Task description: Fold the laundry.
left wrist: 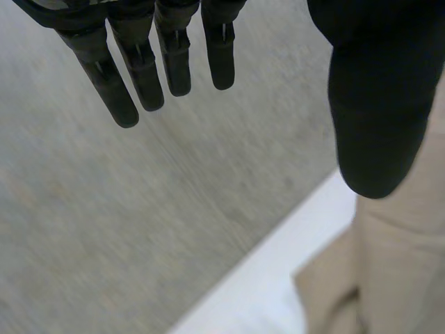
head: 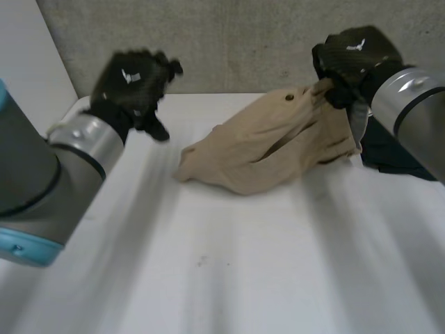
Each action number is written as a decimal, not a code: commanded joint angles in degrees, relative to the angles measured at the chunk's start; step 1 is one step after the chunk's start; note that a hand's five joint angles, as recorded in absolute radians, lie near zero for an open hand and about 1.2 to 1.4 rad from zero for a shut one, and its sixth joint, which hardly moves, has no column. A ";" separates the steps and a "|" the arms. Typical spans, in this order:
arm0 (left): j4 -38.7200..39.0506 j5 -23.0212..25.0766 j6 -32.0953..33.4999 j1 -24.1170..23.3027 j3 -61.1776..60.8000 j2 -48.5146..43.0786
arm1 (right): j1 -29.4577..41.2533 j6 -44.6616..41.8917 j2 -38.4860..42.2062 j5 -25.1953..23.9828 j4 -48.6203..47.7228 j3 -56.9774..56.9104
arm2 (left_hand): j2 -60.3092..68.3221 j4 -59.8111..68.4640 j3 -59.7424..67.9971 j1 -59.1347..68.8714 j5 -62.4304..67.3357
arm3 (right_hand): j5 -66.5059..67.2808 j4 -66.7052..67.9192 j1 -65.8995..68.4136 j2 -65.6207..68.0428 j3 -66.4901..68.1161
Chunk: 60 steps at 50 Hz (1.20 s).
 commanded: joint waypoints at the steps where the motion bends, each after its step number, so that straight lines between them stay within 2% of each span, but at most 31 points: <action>1: -0.21 -0.70 -8.09 -0.42 -5.28 -6.49 | 0.60 2.62 4.95 0.15 0.27 -1.43 | 0.67 0.95 0.40 0.77 1.14 | 14.30 11.65 24.24 12.98 13.15; 7: -0.83 -4.13 -19.15 0.19 -5.81 -13.95 | 1.04 4.02 4.60 0.15 0.27 -2.39 | 5.03 5.31 4.76 5.13 5.50 | 14.30 11.65 24.24 12.98 13.15; 11: -1.09 -4.92 -22.68 0.28 -4.85 -16.95 | 1.91 5.52 3.63 -0.03 0.35 -2.40 | 6.38 6.66 6.11 6.49 6.85 | 14.30 11.65 24.24 12.98 13.15; 26: -1.00 -4.92 -23.13 0.99 5.79 -28.81 | 4.55 7.45 -0.32 0.15 0.53 -0.90 | 13.12 13.40 12.84 13.22 13.59 | 14.30 11.65 24.24 12.98 13.15; 29: -0.74 -5.10 -23.04 1.07 8.07 -31.63 | 4.55 8.16 -0.68 0.06 0.53 -0.64 | 25.18 25.46 24.90 25.28 25.65 | 14.30 11.65 24.24 12.98 13.15; 30: -0.74 -5.10 -23.04 1.16 9.21 -32.76 | 4.55 8.24 -0.94 0.06 0.62 -0.29 | 43.38 43.66 43.11 43.48 43.85 | 14.30 11.65 24.24 12.98 13.15; 32: -0.83 -5.10 -22.87 1.07 10.01 -33.13 | 4.38 8.16 -1.20 0.06 0.53 0.32 | 59.47 59.74 59.19 59.57 59.93 | 14.30 11.65 24.24 12.98 13.15; 35: -1.00 -5.10 -21.99 0.90 10.10 -32.43 | 3.59 7.63 -1.47 -0.11 0.79 1.47 | 59.52 59.80 59.25 59.62 59.99 | 14.30 11.65 24.24 12.98 13.15; 37: -1.09 -5.10 -21.38 0.72 9.66 -30.50 | 3.50 7.45 -1.47 -0.20 1.14 2.00 | 59.52 59.80 59.25 59.62 59.99 | 14.30 11.65 24.24 12.98 13.15; 42: 0.13 -4.84 -19.36 2.56 4.05 -12.26 | 3.32 6.58 -1.73 -0.82 4.74 2.35 | 59.52 59.80 59.25 59.62 59.99 | 14.30 11.65 24.24 12.98 13.15; 49: 0.75 -4.48 -13.39 3.45 3.07 5.25 | 3.41 4.29 -5.59 -0.82 7.29 1.47 | 59.52 59.80 59.25 59.62 59.99 | 14.30 11.65 24.24 12.98 13.15; 56: -2.76 -4.40 -10.91 2.48 3.77 15.38 | 3.15 4.20 -12.80 -0.99 7.65 0.59 | 59.52 59.80 59.25 59.62 59.99 | 14.30 11.65 24.24 12.98 13.15; 60: -5.04 -4.31 -10.83 2.39 6.92 20.91 | 2.53 4.20 -17.71 -3.18 8.79 -0.63 | 59.52 59.80 59.25 59.62 59.99 | 14.30 11.65 24.24 12.98 13.15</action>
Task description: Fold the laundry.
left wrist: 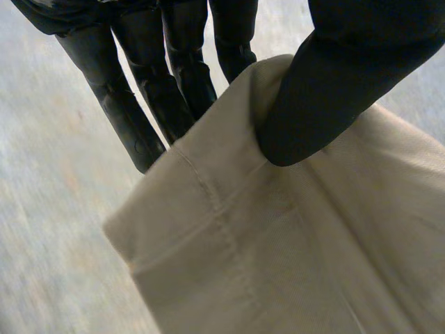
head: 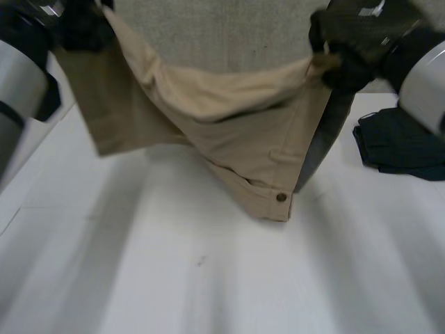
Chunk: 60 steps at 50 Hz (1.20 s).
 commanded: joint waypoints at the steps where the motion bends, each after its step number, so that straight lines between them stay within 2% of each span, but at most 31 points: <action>1: -3.39 0.09 0.56 -0.37 3.89 7.78 | -0.63 0.14 -7.63 -2.56 1.37 -1.85 | 11.53 11.43 11.92 14.10 14.34 | 14.31 11.37 24.24 12.97 12.86; 9: -4.53 0.09 0.73 0.25 7.94 7.26 | -1.59 1.02 -7.29 -4.06 3.14 -4.93 | 11.53 11.43 11.92 14.10 14.34 | 14.31 11.37 24.24 12.97 12.86; 13: -4.18 0.35 0.99 0.42 8.64 0.42 | -2.91 1.45 0.08 -4.06 3.14 -6.42 | 11.53 11.43 11.92 14.10 14.34 | 14.31 11.37 24.24 12.97 12.86; 20: -2.87 0.09 5.91 1.30 15.75 -19.00 | -3.09 1.98 18.44 -2.57 2.08 -14.32 | 11.53 11.43 11.92 14.10 14.34 | 14.31 11.37 24.24 12.97 12.86; 22: -0.86 -0.09 8.80 1.30 19.86 -26.10 | -3.00 2.16 25.10 0.58 1.03 -18.78 | 11.53 11.43 11.92 14.10 14.34 | 14.31 11.37 24.24 12.97 12.86; 28: 6.71 0.08 13.30 0.95 28.67 -40.45 | -2.21 1.89 36.38 6.84 -4.41 -27.16 | 11.53 11.43 11.92 14.10 14.34 | 14.31 11.37 24.24 12.97 12.86; 29: 7.85 0.09 13.65 0.95 29.55 -42.12 | -2.21 2.16 37.62 7.28 -5.64 -27.78 | 4.40 4.30 4.78 6.96 7.20 | 14.31 11.37 24.24 12.97 12.86; 30: 10.12 0.09 14.09 0.95 31.13 -44.92 | -2.21 2.16 39.89 7.98 -8.26 -28.56 | -15.33 -15.43 -14.94 -12.76 -12.52 | 14.31 11.37 24.24 12.97 12.86; 32: 12.07 0.00 14.44 0.86 32.37 -47.14 | -2.12 1.72 41.58 8.68 -10.83 -28.84 | -41.65 -41.75 -41.27 -39.08 -38.85 | 14.31 11.37 24.24 12.97 12.86; 33: 13.65 0.00 14.62 0.78 32.90 -48.45 | -2.12 1.37 42.80 9.38 -12.32 -29.10 | -58.47 -58.57 -58.08 -55.90 -55.66 | -23.60 -26.54 -13.67 -24.94 -25.05; 34: 14.27 0.08 14.71 0.78 32.90 -48.90 | -2.12 1.19 43.34 9.65 -12.86 -29.36 | -58.47 -58.57 -58.08 -55.90 -55.66 | -49.29 -52.24 -39.36 -50.63 -50.74; 35: 14.71 0.09 14.71 0.78 32.90 -49.17 | -2.12 0.84 43.78 10.09 -12.95 -29.45 | -58.26 -58.36 -57.88 -55.69 -55.46 | -55.69 -58.63 -45.76 -57.03 -57.14; 40: 15.07 -0.44 14.62 0.51 30.89 -48.56 | -2.12 -1.79 43.17 13.34 -12.51 -28.84 | -58.47 -58.57 -58.08 -55.90 -55.66 | -55.69 -58.63 -45.76 -57.03 -57.14; 45: 15.07 -0.79 14.53 0.25 19.47 -41.63 | -3.00 -4.34 34.74 13.00 -10.40 -21.29 | -58.25 -58.35 -57.87 -55.69 -55.45 | -55.69 -58.63 -45.76 -57.03 -57.14; 49: 14.54 -0.79 14.62 0.07 8.75 -33.98 | -3.00 -7.24 27.18 9.93 -8.65 -12.60 | -56.74 -56.84 -56.35 -54.17 -53.93 | -55.69 -58.63 -45.76 -57.03 -57.14; 54: 8.41 -2.20 14.27 -0.98 -6.08 -23.27 | -3.79 -15.05 20.68 2.55 -4.00 2.50 | -49.86 -49.96 -49.47 -47.29 -47.05 | -55.69 -58.63 -45.76 -57.03 -57.14; 60: -0.39 -1.94 13.92 -2.21 -19.03 -15.87 | -7.12 -19.90 13.47 -2.91 4.18 16.76 | -35.22 -35.32 -34.84 -32.65 -32.42 | -37.79 -40.74 -27.86 -39.13 -39.25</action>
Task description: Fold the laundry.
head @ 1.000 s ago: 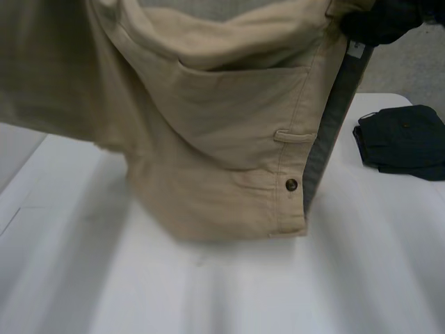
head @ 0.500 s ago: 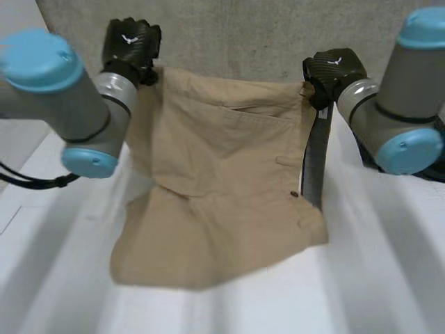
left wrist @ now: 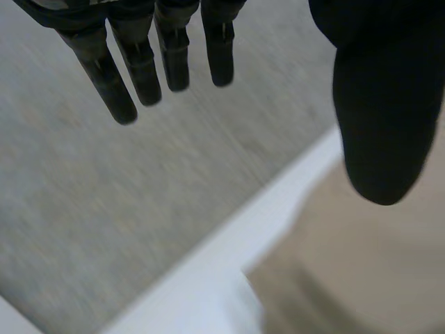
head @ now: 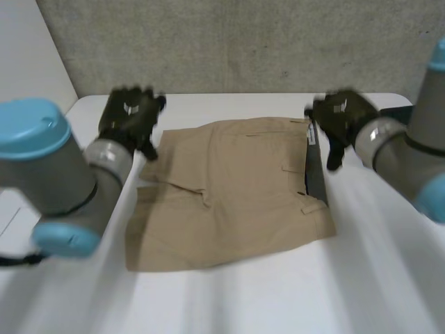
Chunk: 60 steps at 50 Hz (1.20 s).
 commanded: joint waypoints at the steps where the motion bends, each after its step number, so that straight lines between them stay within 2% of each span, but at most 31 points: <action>1: -10.60 0.02 -0.61 -1.59 -15.81 9.23 | -3.86 -6.59 -8.65 -8.03 9.81 19.21 | 16.87 16.96 16.88 16.23 16.78 | 16.82 17.42 19.17 17.40 17.70; 5: -15.79 1.25 -2.45 -2.21 -21.35 10.99 | -5.62 -6.77 -9.89 -12.25 10.79 25.38 | 26.30 26.39 26.30 25.66 26.21 | 30.60 31.21 32.95 31.18 31.48; 6: -17.19 2.12 -3.67 -2.21 -22.84 11.17 | -6.15 -6.68 -10.07 -13.14 10.79 26.44 | 31.98 32.07 31.98 31.34 31.88 | 31.82 32.42 34.17 32.39 32.70; 10: -17.99 3.35 -6.92 -1.25 -25.13 11.17 | -8.96 -6.16 -10.69 -17.71 10.00 30.58 | 38.75 38.84 38.75 38.11 38.66 | 34.18 34.78 36.53 34.76 35.06; 13: -17.99 3.53 -8.34 -0.02 -26.02 10.74 | -10.11 -5.89 -10.60 -20.60 7.56 32.42 | 37.76 37.86 37.77 37.12 37.67 | 34.02 34.62 36.37 34.60 34.90; 15: -17.82 3.62 -8.43 0.69 -26.02 10.47 | -10.11 -5.63 -10.25 -21.23 5.70 32.78 | 32.74 32.83 32.74 32.10 32.64 | 33.18 33.78 35.53 33.76 34.06; 16: -17.82 3.62 -8.34 0.87 -25.85 10.38 | -10.11 -5.45 -9.99 -21.23 4.65 32.78 | 27.71 27.80 27.72 27.07 27.62 | 32.34 32.94 34.69 32.92 33.22; 17: -17.73 3.71 -8.34 1.22 -25.41 10.29 | -10.11 -4.84 -9.11 -21.23 2.29 32.70 | 17.00 17.10 17.01 16.36 16.91 | 28.84 29.44 31.19 29.41 29.72; 23: -15.89 3.62 -8.08 1.57 -23.04 6.52 | -9.85 -0.27 -4.89 -20.27 -8.62 31.99 | 6.98 7.07 6.99 6.34 6.89 | 12.67 13.27 15.02 13.25 13.55; 27: -13.69 3.36 -7.99 1.31 -21.19 3.53 | -9.49 0.97 -3.48 -19.21 -13.37 31.55 | 6.47 6.56 6.47 5.83 6.37 | 11.81 12.41 14.16 12.39 12.69; 40: -10.53 1.95 -7.73 0.78 -14.16 -5.00 | -9.41 0.88 2.76 -17.10 -18.03 26.72 | 7.47 7.56 7.48 6.83 7.38 | 14.33 14.93 16.68 14.91 15.21; 47: -5.52 0.46 -7.55 0.78 -10.91 -7.37 | -8.09 0.79 5.92 -15.34 -21.64 24.35 | 16.04 16.13 16.04 15.40 15.94 | 20.21 20.81 22.56 20.79 21.09; 54: -4.02 0.46 -2.38 0.69 -8.88 -11.23 | -7.12 0.79 10.32 -14.90 -22.25 21.10 | 23.27 23.36 23.28 22.63 23.18 | 28.11 28.71 30.46 28.68 28.99; 55: -3.84 0.46 -1.50 0.78 -8.62 -11.68 | -7.03 0.88 11.02 -14.38 -22.60 20.31 | 26.45 26.54 26.46 25.81 26.36 | 35.79 36.39 38.14 36.37 36.67; 56: -3.58 0.54 0.08 0.69 -8.27 -12.46 | -6.95 0.96 11.28 -14.03 -22.87 20.04 | 36.64 36.73 36.65 36.00 36.55 | 40.03 40.63 42.38 40.61 40.91; 58: -3.40 0.55 1.32 0.87 -8.09 -12.56 | -6.68 1.05 11.55 -13.06 -23.48 19.51 | 46.62 46.71 46.62 45.97 46.52 | 51.94 52.54 54.29 52.52 52.82; 59: -3.32 0.55 1.67 0.78 -8.09 -12.65 | -6.51 1.14 11.55 -12.19 -24.27 19.42 | 51.00 51.09 51.00 50.36 50.91 | 64.94 65.54 67.29 65.52 65.82; 60: -3.14 0.55 2.20 0.78 -8.09 -12.65 | -6.42 1.23 11.46 -11.66 -24.71 19.42 | 61.18 61.27 61.18 60.54 61.08 | 65.07 65.67 67.42 65.65 65.95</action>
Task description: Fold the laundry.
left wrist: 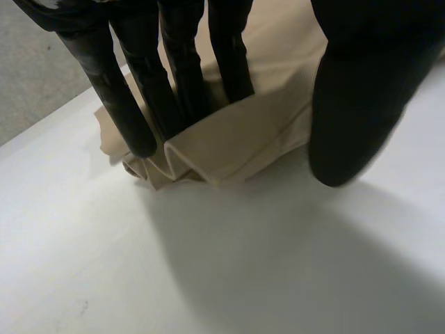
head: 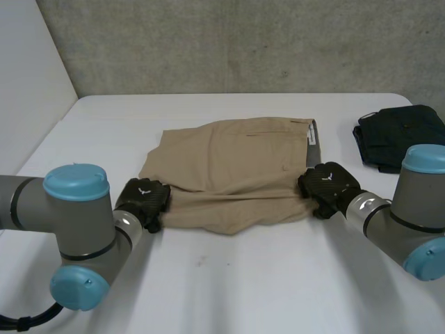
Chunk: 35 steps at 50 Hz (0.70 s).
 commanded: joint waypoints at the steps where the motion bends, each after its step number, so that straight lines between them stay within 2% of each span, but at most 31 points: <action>1: 0.84 0.13 5.04 0.05 0.74 -1.53 | 0.62 0.38 1.15 3.29 -2.48 -1.67 | 39.49 39.36 39.50 38.44 39.67 | 34.78 33.13 40.97 32.67 33.16; 5: 0.84 -0.22 5.13 -0.22 0.39 0.57 | 0.71 0.38 -0.43 4.70 -2.84 -1.76 | 39.49 39.36 39.50 38.44 39.67 | 34.78 33.13 40.97 32.67 33.16; 10: -0.13 -0.39 5.22 -0.48 -1.54 8.66 | 0.27 -0.41 -5.61 4.61 0.32 -1.32 | 39.49 39.36 39.50 38.44 39.67 | 34.78 33.13 40.97 32.67 33.16; 14: -2.49 -0.22 5.83 -0.48 -4.61 16.21 | -0.17 -0.94 -10.36 3.47 11.38 -1.84 | 39.49 39.36 39.50 38.44 39.67 | 34.78 33.13 40.97 32.67 33.16; 15: -4.94 -0.13 6.44 -0.48 -5.92 19.97 | -0.17 -2.07 -11.93 2.95 17.41 -2.28 | 39.49 39.36 39.50 38.44 39.67 | 34.78 33.13 40.97 32.67 33.16; 20: -13.30 0.13 9.26 -0.48 -7.34 28.52 | -0.35 -7.70 -17.74 2.33 33.09 -4.04 | 39.49 39.36 39.50 38.44 39.67 | 34.78 33.13 40.97 32.67 33.16; 23: -17.60 0.48 9.96 -0.48 -7.43 33.34 | -0.26 -9.98 -23.26 2.33 36.27 -4.13 | 39.49 39.36 39.50 38.44 39.67 | 34.78 33.13 40.97 32.67 33.16; 27: -19.55 1.45 9.96 -0.74 -7.69 37.31 | -0.08 -10.52 -29.07 2.77 37.41 -3.52 | 39.49 39.36 39.50 38.44 39.67 | 34.78 33.13 40.97 32.67 33.16; 35: -20.26 2.42 10.49 -1.62 -10.41 37.41 | -0.35 -12.36 -31.29 0.31 46.99 -0.97 | 39.49 39.36 39.50 38.44 39.67 | 34.78 33.13 40.97 32.67 33.16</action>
